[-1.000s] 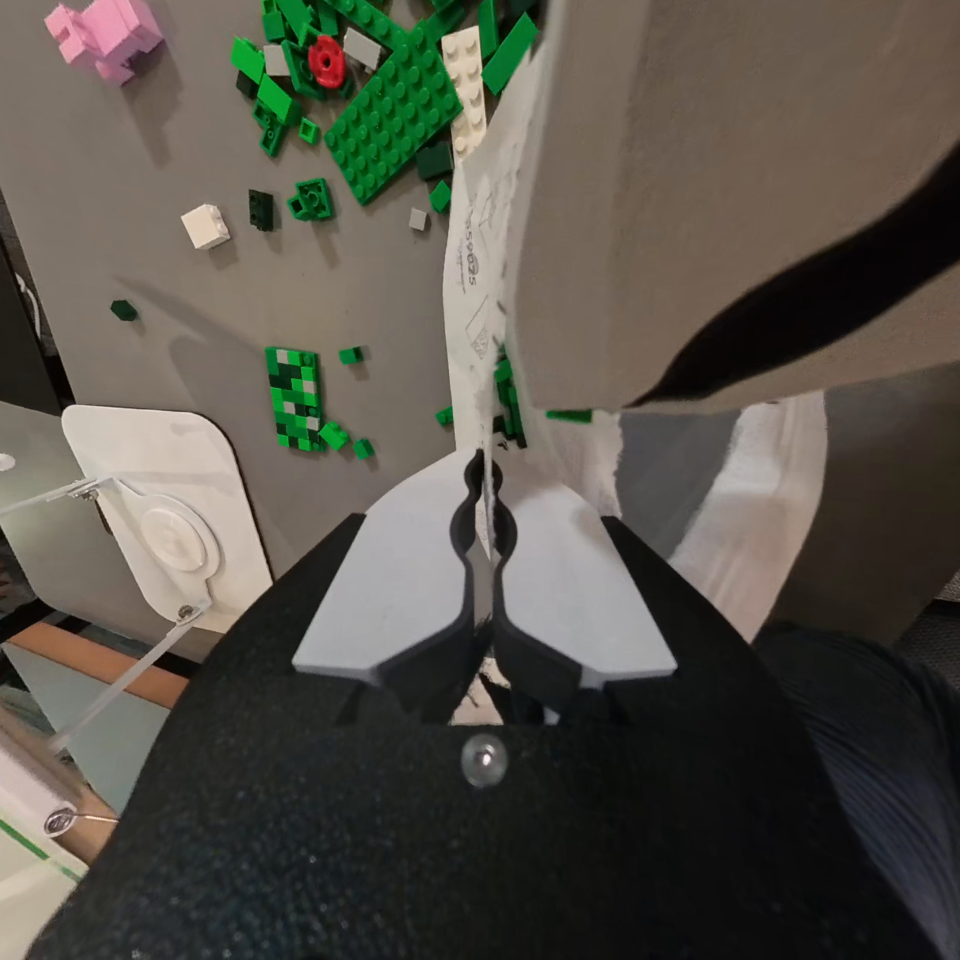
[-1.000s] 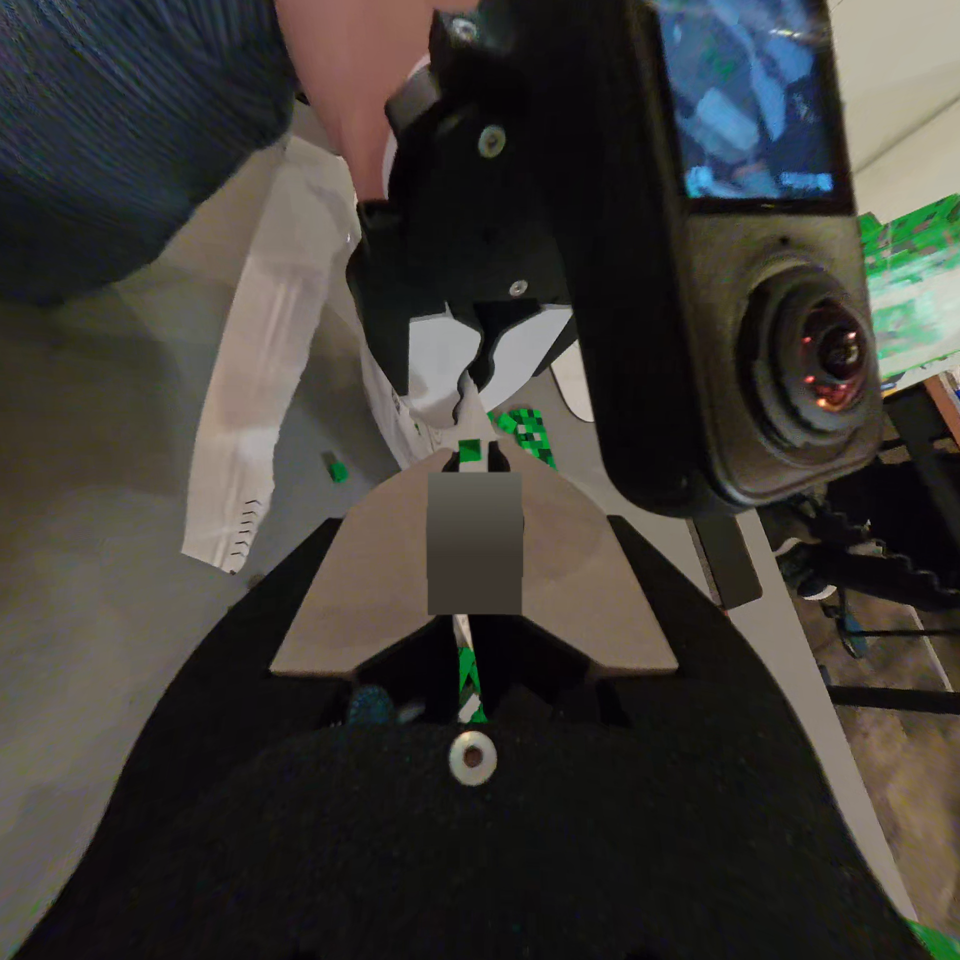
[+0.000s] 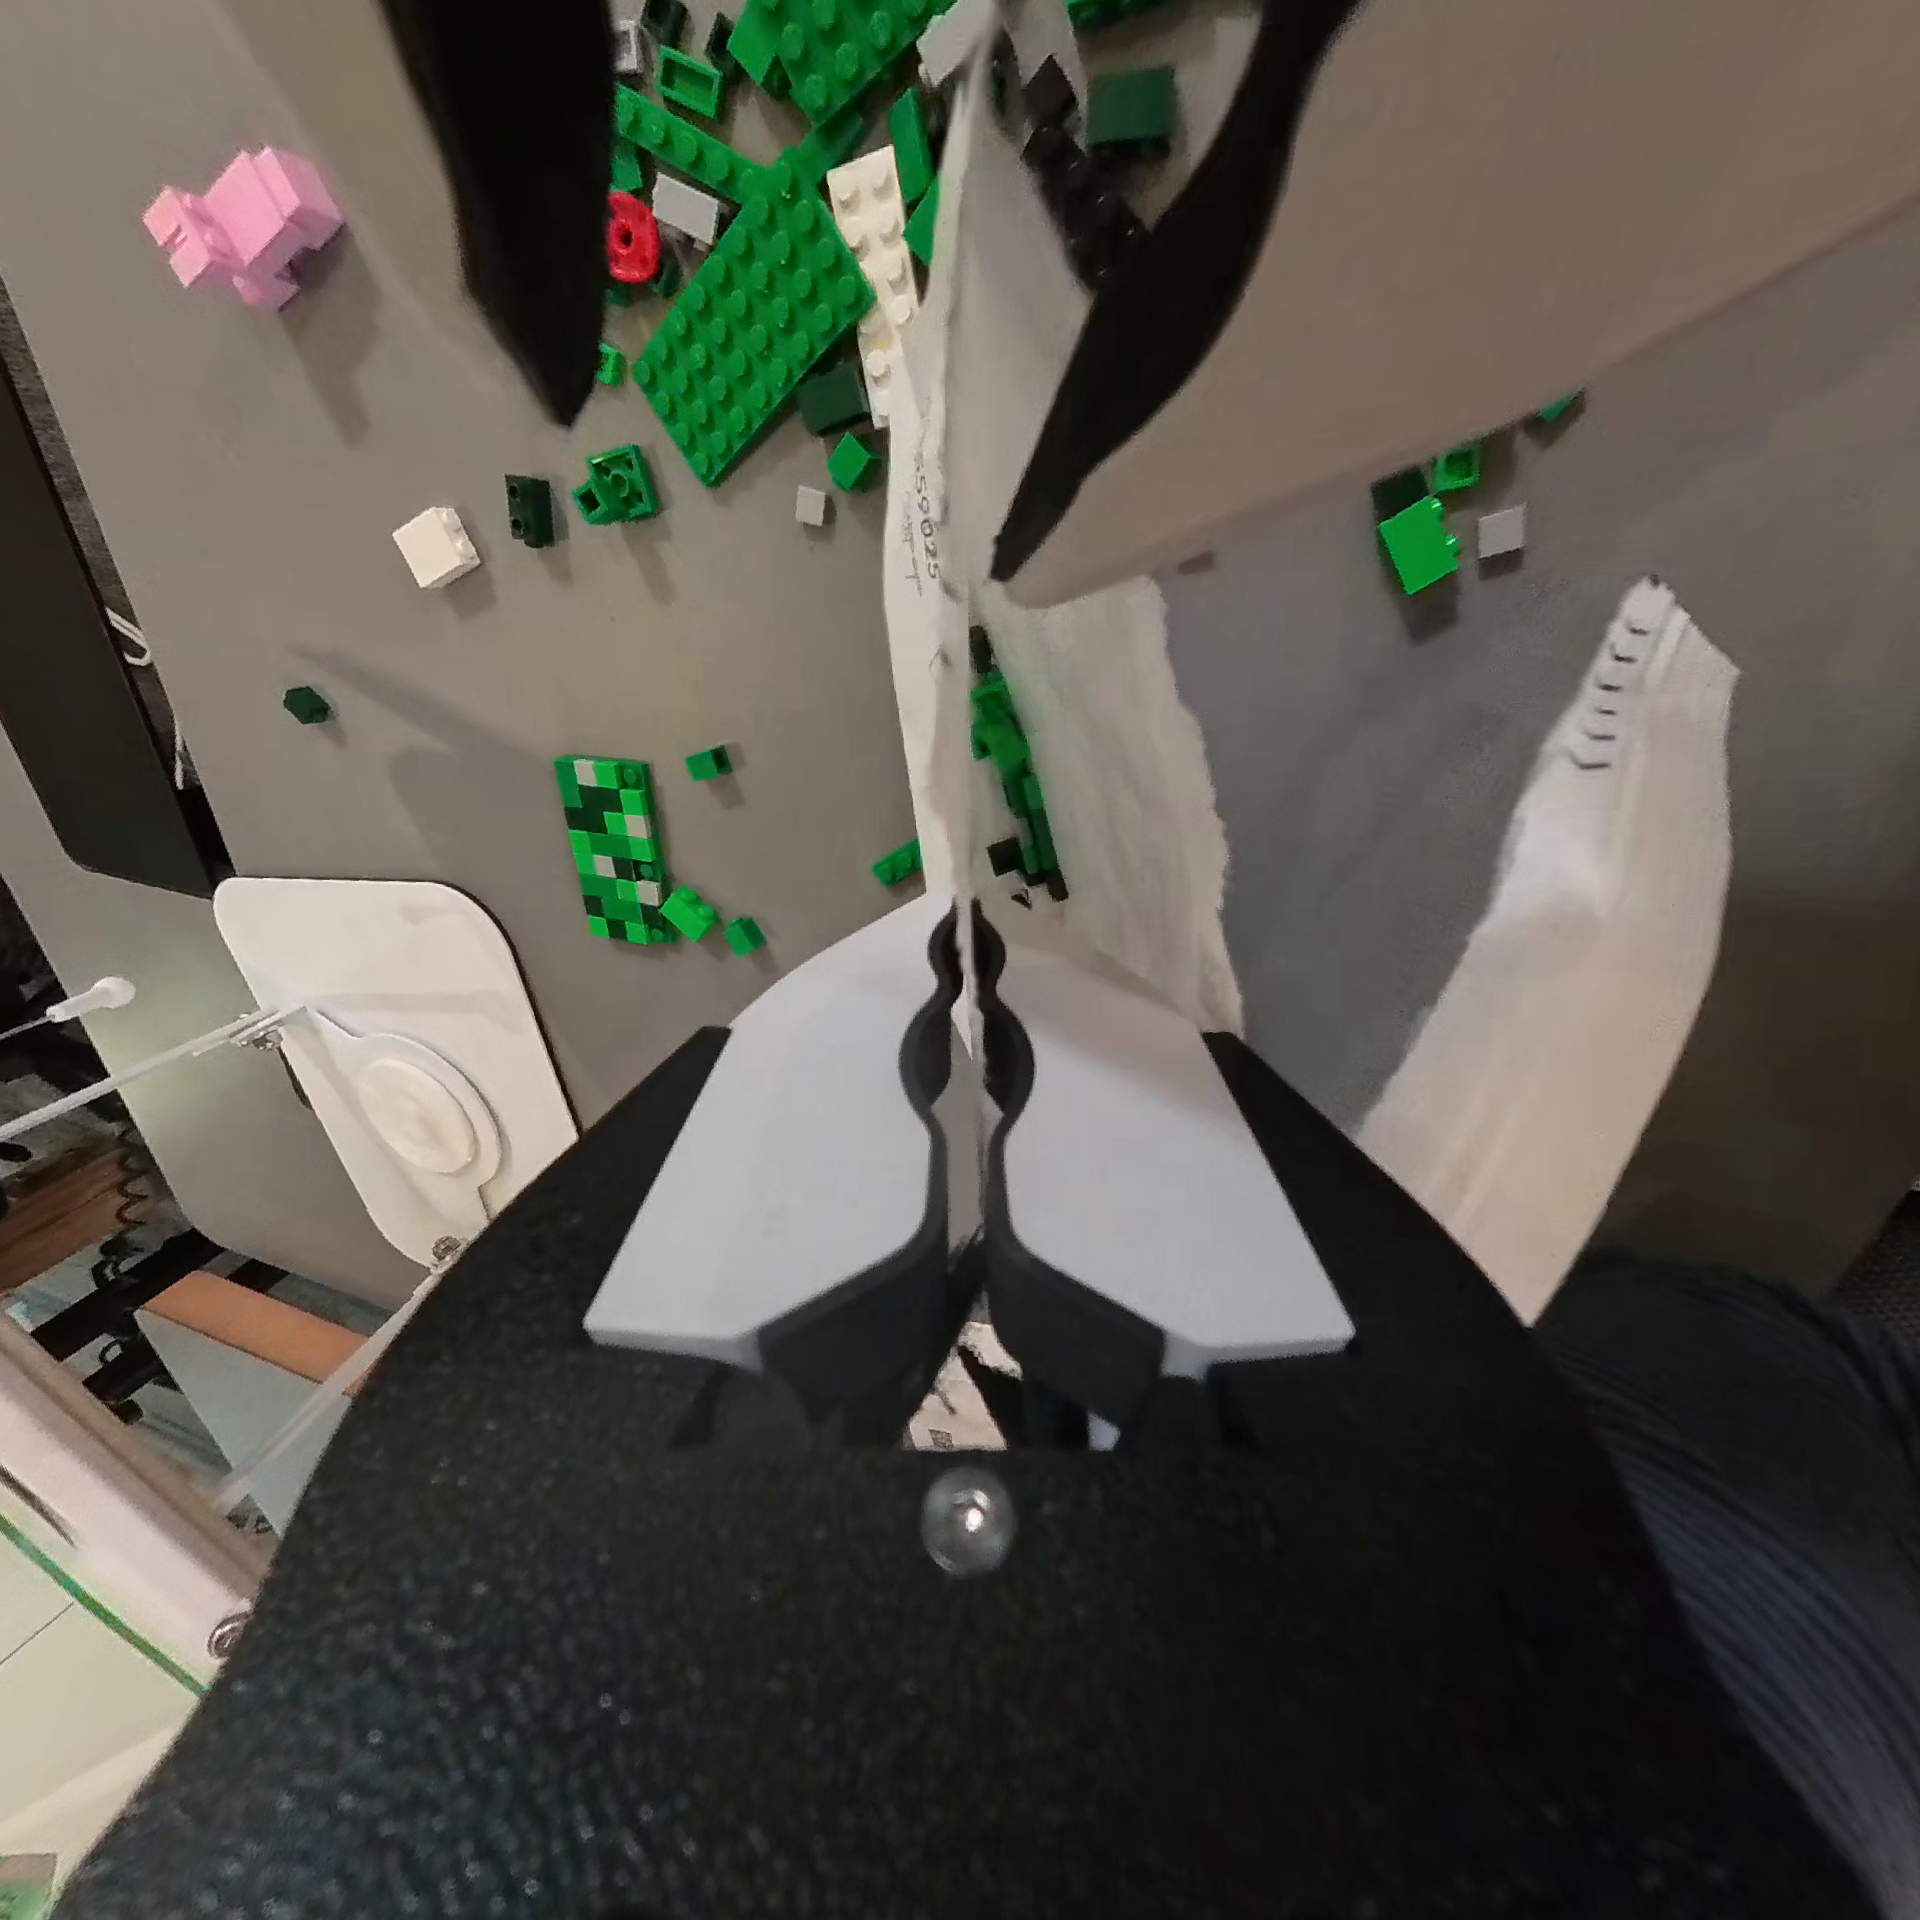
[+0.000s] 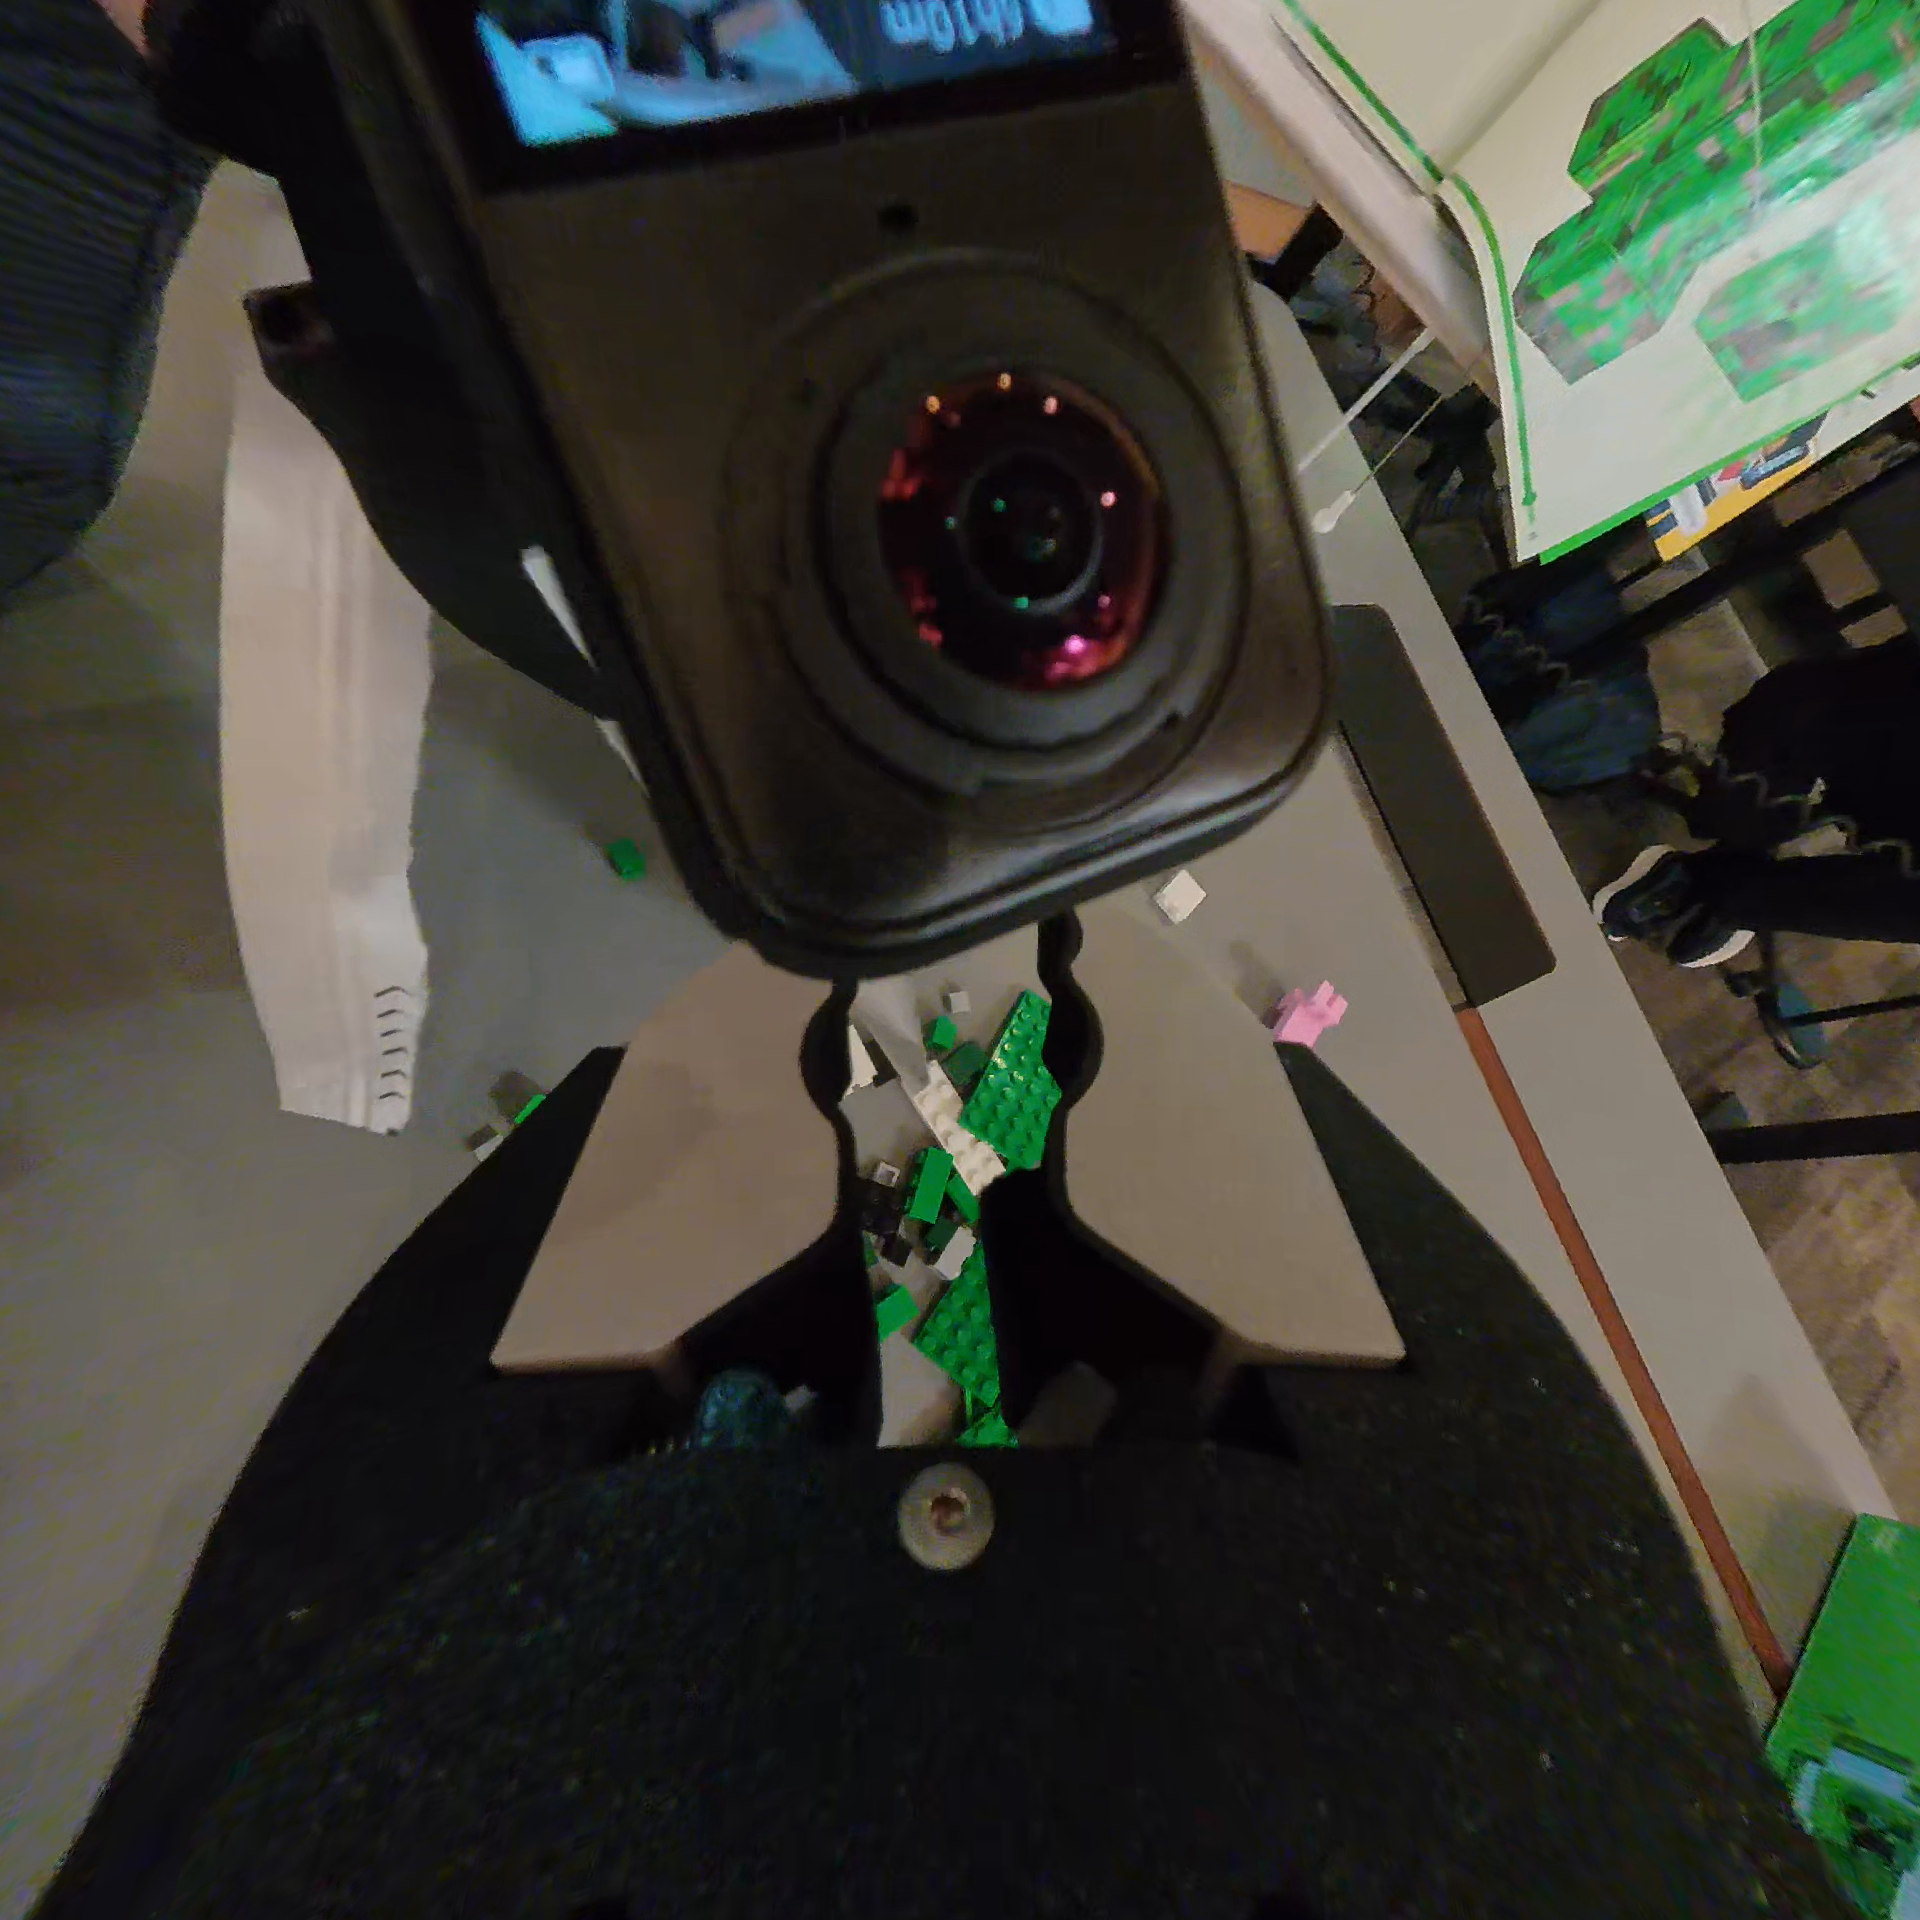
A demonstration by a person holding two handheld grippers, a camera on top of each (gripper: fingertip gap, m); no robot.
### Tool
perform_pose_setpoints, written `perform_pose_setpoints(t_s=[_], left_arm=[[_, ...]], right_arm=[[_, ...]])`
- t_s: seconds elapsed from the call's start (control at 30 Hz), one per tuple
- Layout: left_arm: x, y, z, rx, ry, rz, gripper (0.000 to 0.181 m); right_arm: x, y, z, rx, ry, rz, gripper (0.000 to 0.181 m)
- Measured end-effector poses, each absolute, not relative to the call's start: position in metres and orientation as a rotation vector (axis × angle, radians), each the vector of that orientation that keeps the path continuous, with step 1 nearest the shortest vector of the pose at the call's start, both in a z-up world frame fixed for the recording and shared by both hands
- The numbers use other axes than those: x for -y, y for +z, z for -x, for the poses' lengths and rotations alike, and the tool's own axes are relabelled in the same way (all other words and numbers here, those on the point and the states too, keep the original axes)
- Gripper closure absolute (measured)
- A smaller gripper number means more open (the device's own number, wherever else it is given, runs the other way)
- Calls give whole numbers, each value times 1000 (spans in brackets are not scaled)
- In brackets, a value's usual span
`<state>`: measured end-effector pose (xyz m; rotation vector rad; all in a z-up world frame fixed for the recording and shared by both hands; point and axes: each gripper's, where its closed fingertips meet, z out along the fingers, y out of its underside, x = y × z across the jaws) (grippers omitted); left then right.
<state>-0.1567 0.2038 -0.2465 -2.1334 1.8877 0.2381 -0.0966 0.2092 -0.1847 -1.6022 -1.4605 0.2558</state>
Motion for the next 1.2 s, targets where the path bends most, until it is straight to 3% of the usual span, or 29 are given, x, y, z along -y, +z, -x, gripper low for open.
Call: perform_pose_setpoints(t_s=[0.17,0.3,0.67,1.0,1.2], left_arm=[[-207,-250,163,-1867,241,2184,181],[-208,-249,165,-1852,217,2188,181],[-215,-251,174,-1807,233,2238,181],[-215,-254,174,-1817,236,2248,181],[-215,-253,174,-1813,228,2250,181]], right_arm=[[-205,-179,68,1332,236,1610,147],[-197,-188,-12,1083,183,1700,147],[-89,-307,-305,612,145,2235,158],[-87,-333,-343,519,254,2298,159],[-89,-334,-341,515,323,2310,169]])
